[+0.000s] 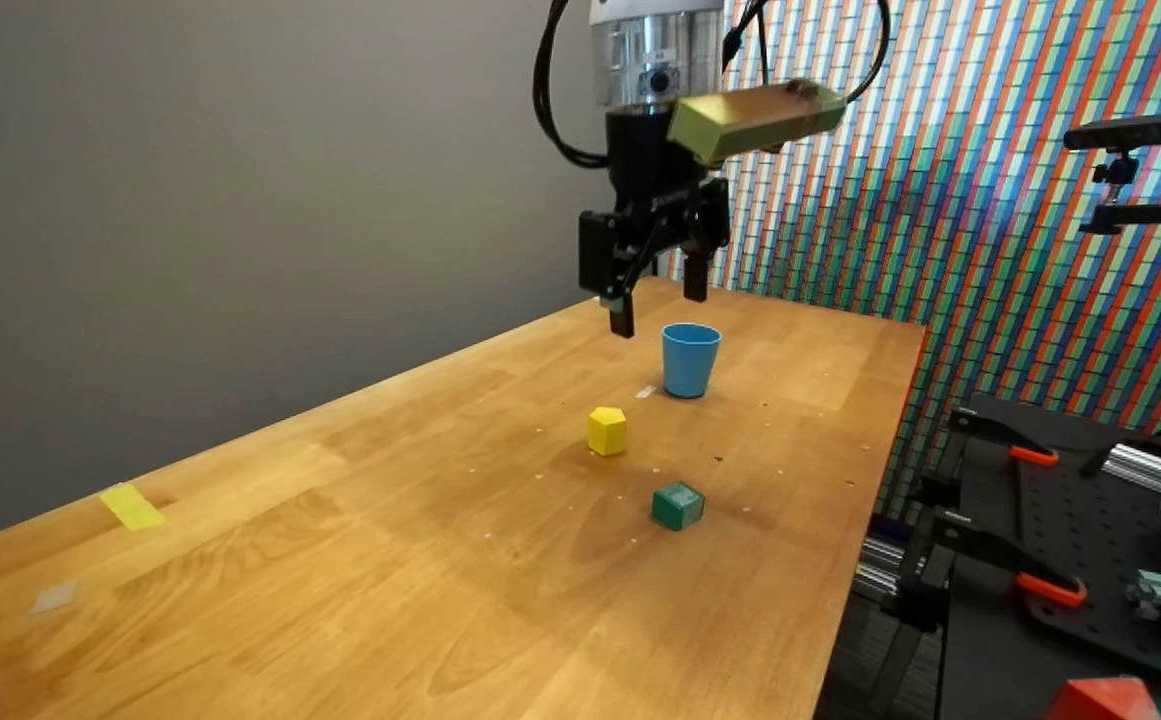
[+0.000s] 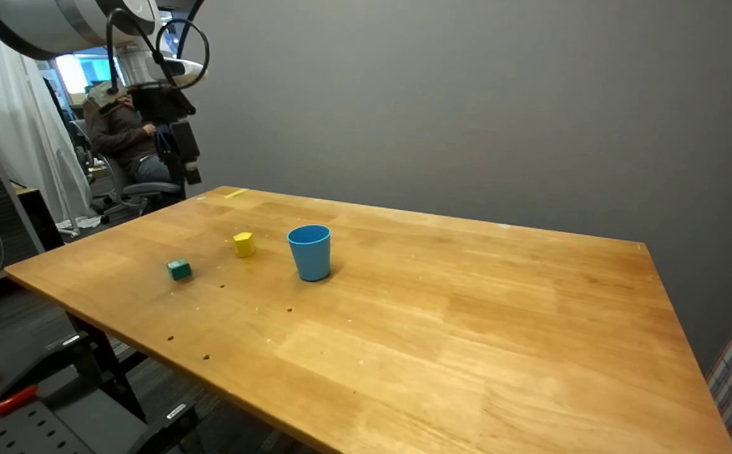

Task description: Put the yellow block in the cup

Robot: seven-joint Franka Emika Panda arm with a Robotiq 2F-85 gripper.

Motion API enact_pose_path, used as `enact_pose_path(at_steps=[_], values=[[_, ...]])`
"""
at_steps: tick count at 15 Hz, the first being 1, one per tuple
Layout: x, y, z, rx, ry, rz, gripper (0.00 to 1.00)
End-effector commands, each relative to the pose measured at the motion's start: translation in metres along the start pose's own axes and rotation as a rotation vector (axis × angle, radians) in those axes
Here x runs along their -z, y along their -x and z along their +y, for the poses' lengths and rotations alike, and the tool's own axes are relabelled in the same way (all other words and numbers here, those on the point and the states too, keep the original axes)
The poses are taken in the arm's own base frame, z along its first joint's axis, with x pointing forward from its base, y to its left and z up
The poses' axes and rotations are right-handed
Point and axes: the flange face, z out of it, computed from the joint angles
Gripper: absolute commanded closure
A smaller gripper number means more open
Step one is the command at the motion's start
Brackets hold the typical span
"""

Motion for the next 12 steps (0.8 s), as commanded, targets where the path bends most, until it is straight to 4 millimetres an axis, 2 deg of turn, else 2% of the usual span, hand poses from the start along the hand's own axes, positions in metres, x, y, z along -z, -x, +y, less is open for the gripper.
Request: enact_pose_path(at_steps=[1,6,12], values=[[-0.035,-0.028,-0.014,-0.019,-0.007,-0.024,0.0],[-0.086,-0.055,-0.011,-0.054,-0.029,-0.078,0.0],[-0.131,-0.08,-0.012,-0.071,-0.035,-0.12,0.0]])
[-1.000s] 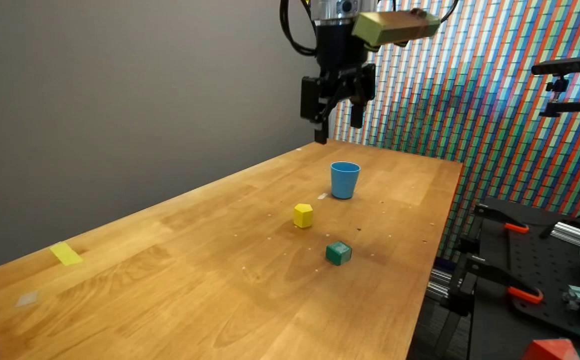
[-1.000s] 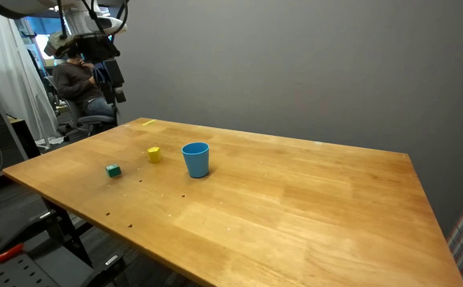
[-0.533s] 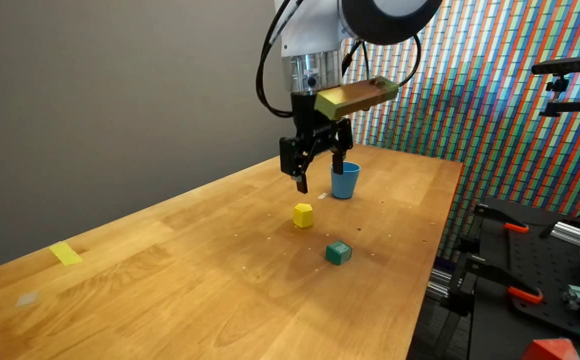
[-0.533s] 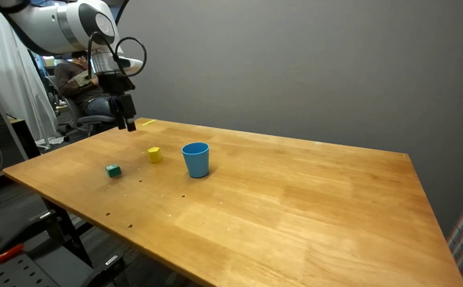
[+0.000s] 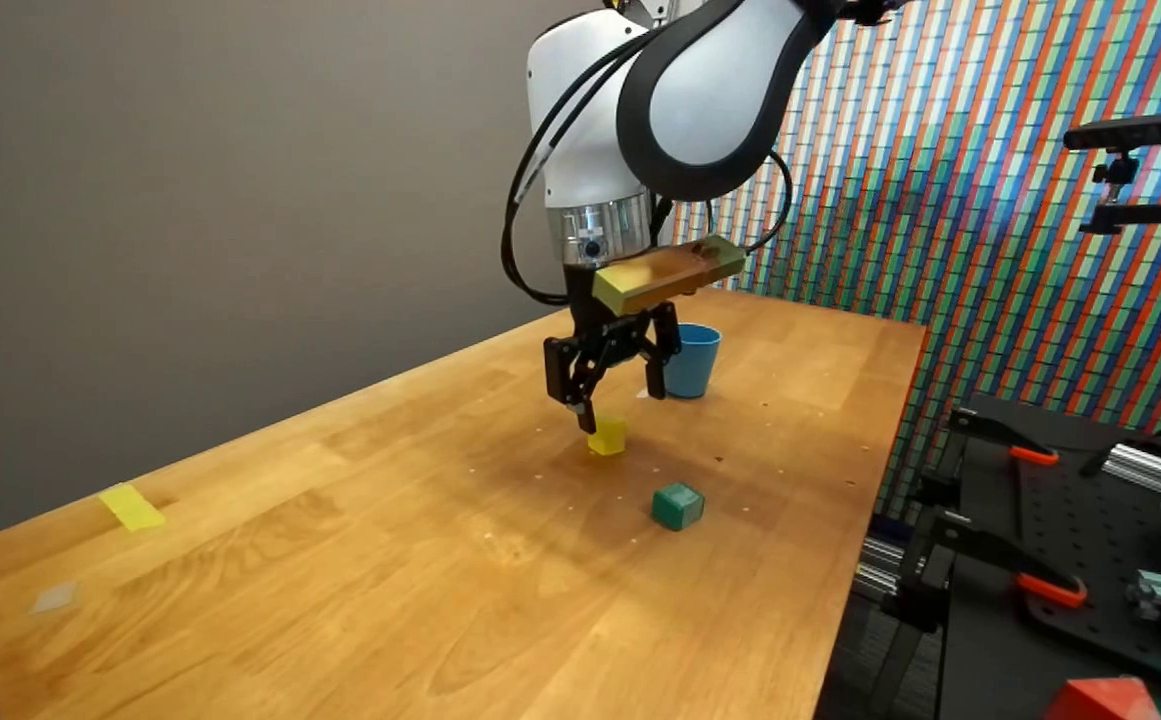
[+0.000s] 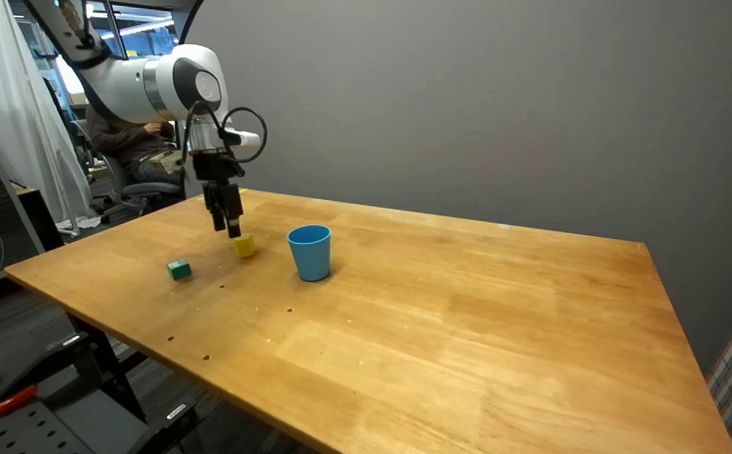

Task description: Put the yellow block in the cup

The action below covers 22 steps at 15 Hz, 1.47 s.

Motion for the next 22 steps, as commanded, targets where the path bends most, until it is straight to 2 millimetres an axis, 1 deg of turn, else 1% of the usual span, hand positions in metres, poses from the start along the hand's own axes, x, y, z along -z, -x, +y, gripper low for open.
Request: enact_pose_path(at_steps=[1,2,3,4,6,8,9,10,11,13,14,16,18,19,20,21,22], values=[[-0.014,-0.022,-0.009,0.006,-0.02,-0.015,0.0],[-0.019,-0.026,-0.01,0.004,-0.02,-0.021,0.0],[-0.022,-0.029,-0.01,0.002,-0.019,-0.024,0.08],[-0.026,-0.032,-0.009,0.005,-0.009,-0.021,0.26],[-0.032,-0.037,-0.008,0.0,0.006,-0.018,0.42],[-0.033,-0.041,-0.007,-0.007,0.018,-0.01,0.58],[-0.033,-0.043,-0.007,-0.008,0.025,-0.005,0.65],[-0.03,-0.044,-0.008,-0.007,0.03,0.003,0.74],[-0.023,-0.043,-0.008,-0.003,0.004,-0.013,0.81],[0.008,-0.034,-0.007,0.002,-0.001,0.015,0.79],[0.029,-0.031,0.0,-0.019,0.024,0.057,0.79],[0.066,-0.032,0.014,-0.07,0.051,0.119,0.79],[0.096,-0.037,0.032,-0.147,0.093,0.159,0.81],[0.106,-0.04,0.044,-0.199,0.125,0.175,0.81],[0.111,-0.042,0.056,-0.251,0.153,0.18,0.81],[0.113,-0.044,0.068,-0.301,0.182,0.18,0.81],[0.11,-0.046,0.079,-0.355,0.205,0.167,0.81]])
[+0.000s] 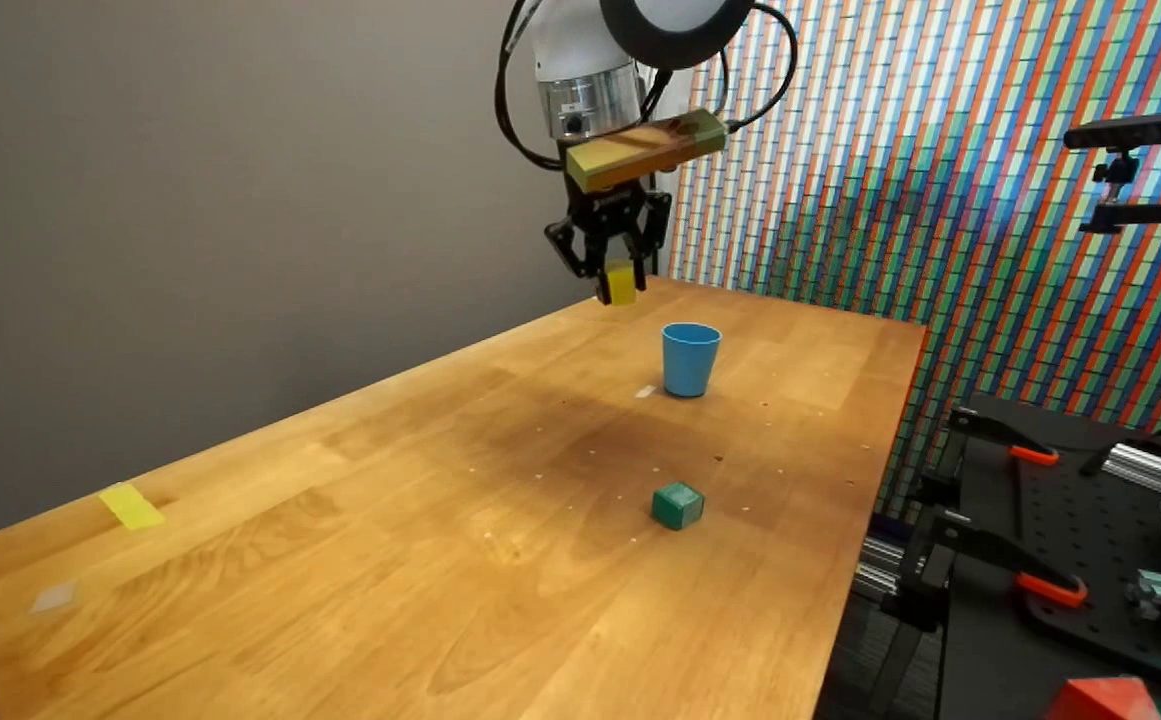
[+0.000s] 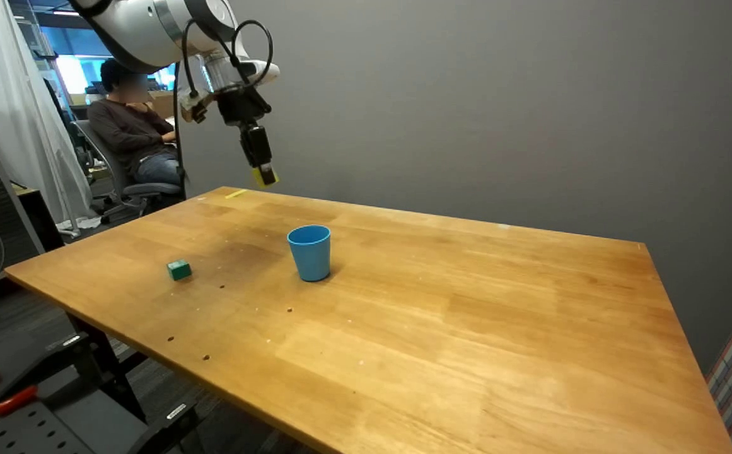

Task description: Put the yellow block in the cup

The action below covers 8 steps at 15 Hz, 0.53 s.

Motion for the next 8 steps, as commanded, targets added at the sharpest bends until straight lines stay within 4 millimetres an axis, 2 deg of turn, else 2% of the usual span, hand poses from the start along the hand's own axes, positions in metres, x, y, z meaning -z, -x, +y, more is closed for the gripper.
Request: enact_pose_path(at_steps=[1,4,5,8], values=[[-0.005,-0.006,0.037,-0.175,0.105,-0.009,0.81],[-0.035,-0.006,0.045,-0.274,0.179,-0.06,0.81],[-0.047,0.0,0.051,-0.295,0.193,-0.072,0.81],[-0.069,-0.01,0.06,-0.359,0.211,-0.1,0.81]])
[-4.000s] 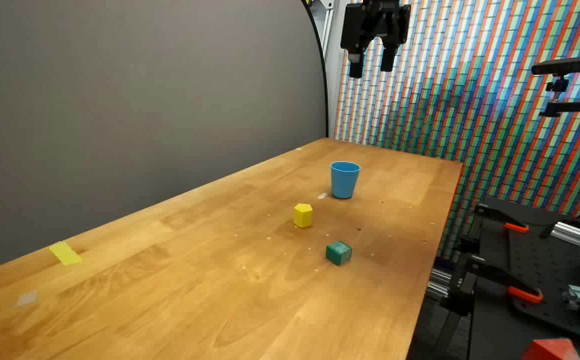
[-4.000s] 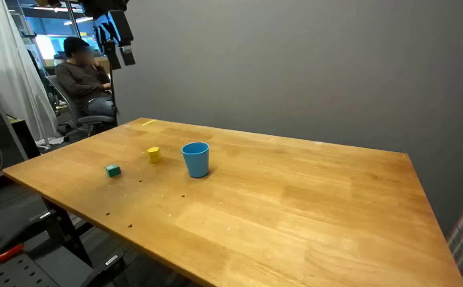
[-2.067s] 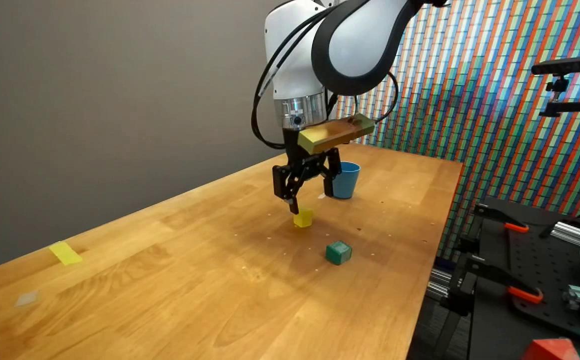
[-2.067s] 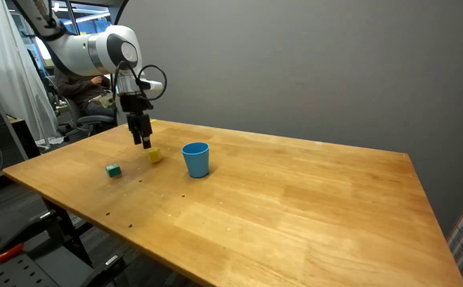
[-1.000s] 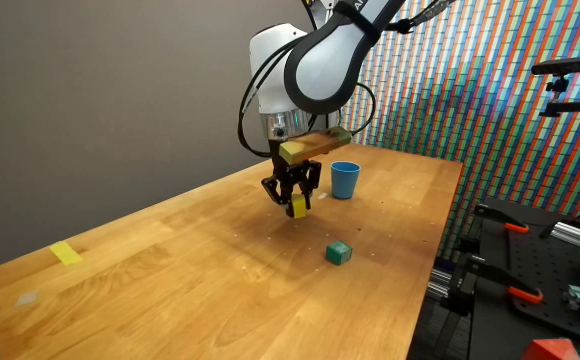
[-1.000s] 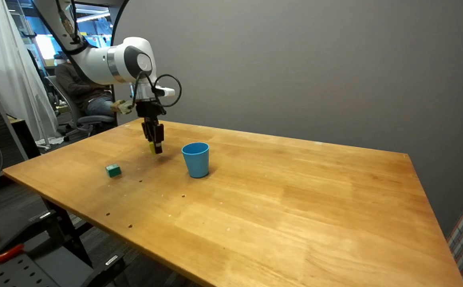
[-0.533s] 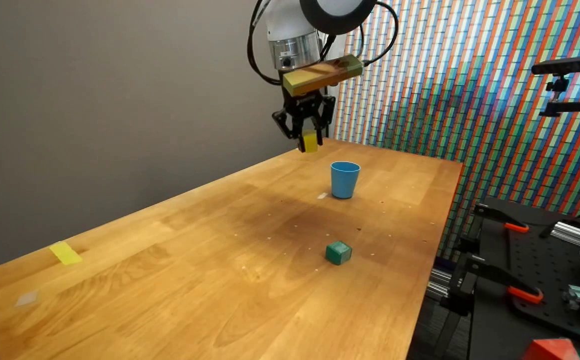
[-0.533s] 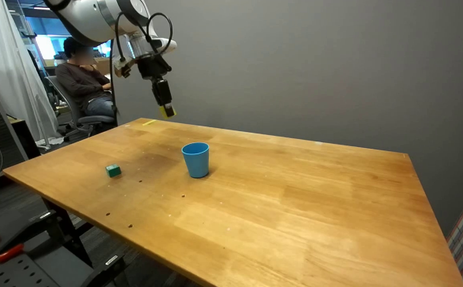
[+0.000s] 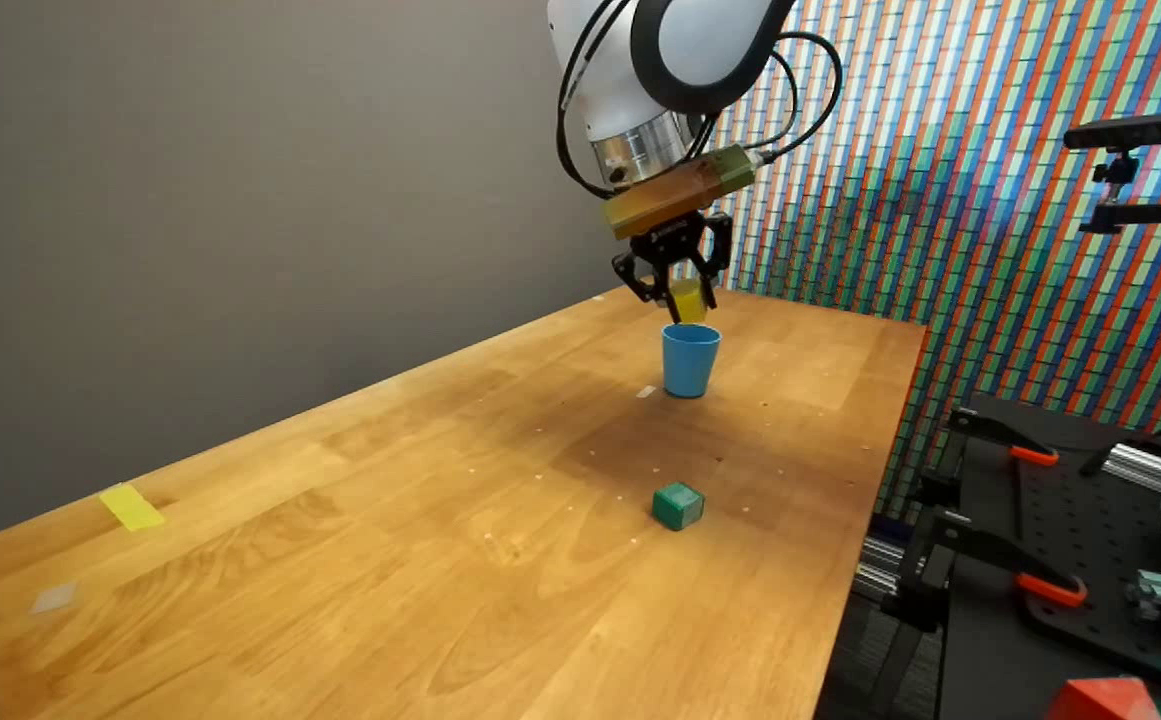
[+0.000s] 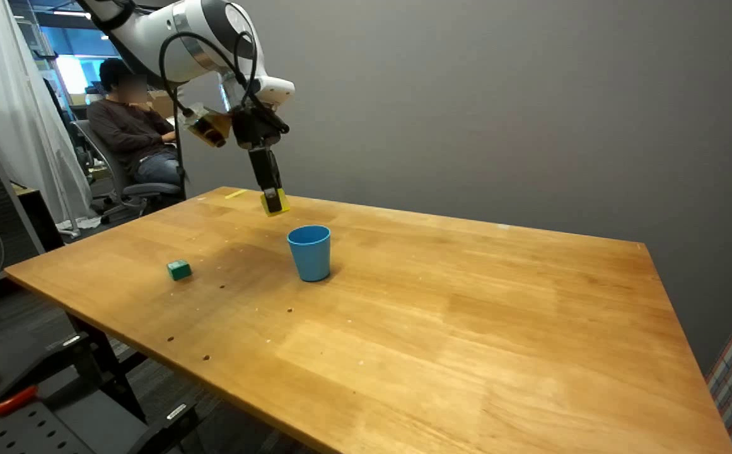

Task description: Put the yellow block in the cup

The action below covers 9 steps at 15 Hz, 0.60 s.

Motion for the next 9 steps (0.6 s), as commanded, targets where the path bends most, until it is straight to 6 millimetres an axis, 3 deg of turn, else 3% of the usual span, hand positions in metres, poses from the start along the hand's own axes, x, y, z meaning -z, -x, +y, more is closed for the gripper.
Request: enact_pose_path(at_steps=[1,6,9], values=[[-0.018,-0.017,0.008,-0.091,0.031,-0.007,0.81],[-0.03,-0.044,0.017,-0.178,0.043,-0.001,0.81],[-0.031,-0.052,0.012,-0.193,0.04,0.013,0.81]])
